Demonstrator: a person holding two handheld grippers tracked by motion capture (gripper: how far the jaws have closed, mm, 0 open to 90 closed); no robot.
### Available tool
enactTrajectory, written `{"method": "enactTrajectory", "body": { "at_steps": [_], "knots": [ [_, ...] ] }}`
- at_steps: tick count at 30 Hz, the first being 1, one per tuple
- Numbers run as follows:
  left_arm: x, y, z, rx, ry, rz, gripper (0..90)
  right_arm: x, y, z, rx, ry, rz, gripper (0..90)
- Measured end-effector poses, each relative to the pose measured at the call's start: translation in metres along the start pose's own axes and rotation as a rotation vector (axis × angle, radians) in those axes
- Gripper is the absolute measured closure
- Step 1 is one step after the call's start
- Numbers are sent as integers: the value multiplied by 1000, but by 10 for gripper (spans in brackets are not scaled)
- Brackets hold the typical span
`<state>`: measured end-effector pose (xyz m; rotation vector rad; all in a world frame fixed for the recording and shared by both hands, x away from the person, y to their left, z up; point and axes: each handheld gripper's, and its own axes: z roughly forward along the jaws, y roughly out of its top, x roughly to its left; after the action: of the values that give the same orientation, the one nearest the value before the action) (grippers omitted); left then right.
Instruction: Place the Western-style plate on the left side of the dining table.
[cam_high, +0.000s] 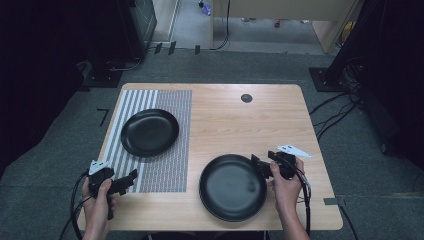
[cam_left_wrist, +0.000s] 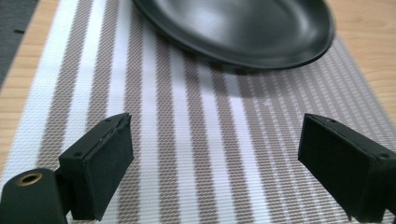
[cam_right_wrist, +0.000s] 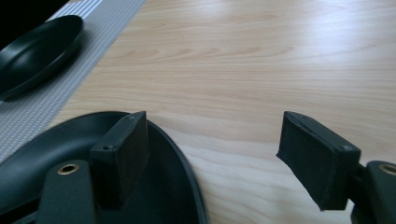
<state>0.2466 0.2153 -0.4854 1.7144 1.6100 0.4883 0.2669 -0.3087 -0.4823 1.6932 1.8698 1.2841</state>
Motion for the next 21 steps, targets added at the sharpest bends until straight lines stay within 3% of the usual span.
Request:
{"method": "enactTrajectory", "body": {
  "at_steps": [9,21],
  "knots": [
    [8,-11,2,3,70,34,130,-26,-14,-30,-29,-61,13,240],
    [15,-18,2,31,91,68,87,-68,-39,-59,-11,-155,41,216]
  ]
}}
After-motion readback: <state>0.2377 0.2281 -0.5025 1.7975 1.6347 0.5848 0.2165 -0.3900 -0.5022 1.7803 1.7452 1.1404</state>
